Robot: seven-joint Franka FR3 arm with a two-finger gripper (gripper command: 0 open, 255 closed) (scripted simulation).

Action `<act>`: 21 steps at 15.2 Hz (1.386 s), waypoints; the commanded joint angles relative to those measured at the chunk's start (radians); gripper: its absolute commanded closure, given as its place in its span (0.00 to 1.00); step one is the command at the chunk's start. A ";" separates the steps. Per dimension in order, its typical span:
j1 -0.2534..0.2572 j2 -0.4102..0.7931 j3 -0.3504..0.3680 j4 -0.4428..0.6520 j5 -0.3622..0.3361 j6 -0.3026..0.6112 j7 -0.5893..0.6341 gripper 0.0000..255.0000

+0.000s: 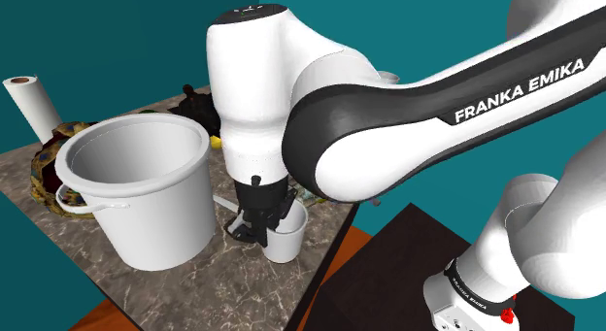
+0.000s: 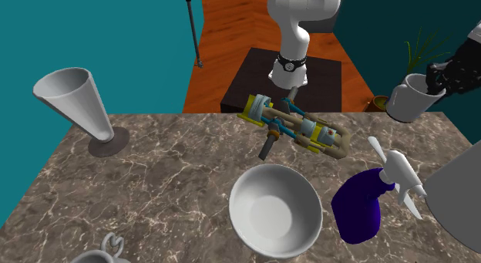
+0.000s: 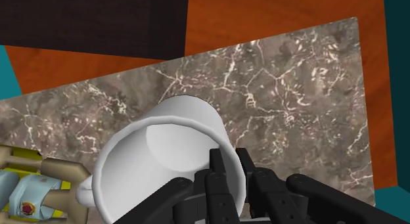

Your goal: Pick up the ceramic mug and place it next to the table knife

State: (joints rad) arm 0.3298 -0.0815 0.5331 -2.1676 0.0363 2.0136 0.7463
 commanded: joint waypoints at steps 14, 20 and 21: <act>0.002 0.077 0.009 -0.078 -0.043 0.146 0.035 1.00; 0.002 0.077 0.009 -0.078 -0.043 0.146 0.035 0.00; 0.002 0.077 0.009 -0.078 -0.043 0.146 0.035 0.00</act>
State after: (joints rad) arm 0.3323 -0.0044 0.5418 -2.2459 -0.0063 2.1592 0.7811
